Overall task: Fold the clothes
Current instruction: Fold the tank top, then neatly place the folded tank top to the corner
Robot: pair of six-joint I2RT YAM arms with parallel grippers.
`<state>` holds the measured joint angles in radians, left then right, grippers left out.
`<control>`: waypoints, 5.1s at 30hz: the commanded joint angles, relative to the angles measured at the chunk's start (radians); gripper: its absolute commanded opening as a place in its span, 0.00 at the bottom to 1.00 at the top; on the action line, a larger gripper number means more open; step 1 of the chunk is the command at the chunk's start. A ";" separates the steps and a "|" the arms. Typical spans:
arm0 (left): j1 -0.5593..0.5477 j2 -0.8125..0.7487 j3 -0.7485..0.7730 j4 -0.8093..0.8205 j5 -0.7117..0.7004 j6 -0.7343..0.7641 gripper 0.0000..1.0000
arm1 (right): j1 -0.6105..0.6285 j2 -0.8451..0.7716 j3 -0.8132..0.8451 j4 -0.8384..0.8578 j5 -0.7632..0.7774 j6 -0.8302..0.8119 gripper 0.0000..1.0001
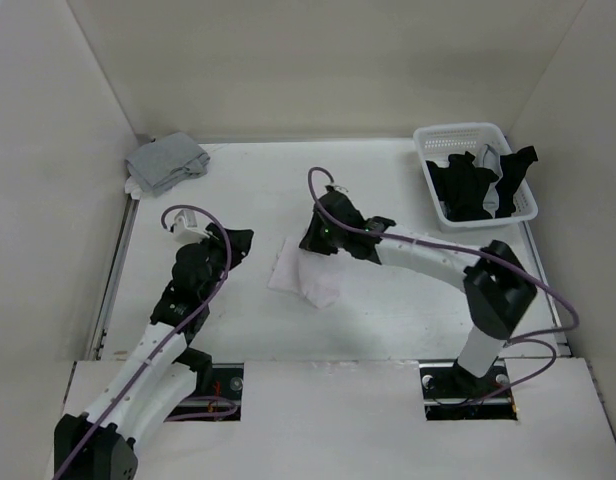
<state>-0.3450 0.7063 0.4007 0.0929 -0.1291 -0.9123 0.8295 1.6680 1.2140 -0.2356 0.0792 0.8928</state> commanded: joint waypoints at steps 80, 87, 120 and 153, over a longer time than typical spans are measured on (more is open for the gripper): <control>-0.285 0.609 -0.039 0.265 -0.184 0.059 0.18 | -0.132 0.509 0.298 0.282 -0.299 -0.104 0.09; -0.324 0.193 -0.086 0.044 -0.234 0.041 0.41 | -0.132 0.466 0.349 0.251 -0.295 -0.124 0.16; -0.168 1.076 0.179 0.561 -0.018 -0.054 0.03 | 0.019 -0.707 -0.611 0.325 -0.004 -0.120 0.60; 0.614 1.179 0.765 0.337 -0.073 -0.079 0.86 | -0.027 -0.666 -0.728 0.417 -0.039 -0.092 0.61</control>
<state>0.3313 1.9747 1.2110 0.3500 -0.1734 -0.9783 0.7887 0.9859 0.4759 0.0982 0.0406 0.7910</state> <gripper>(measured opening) 0.859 0.606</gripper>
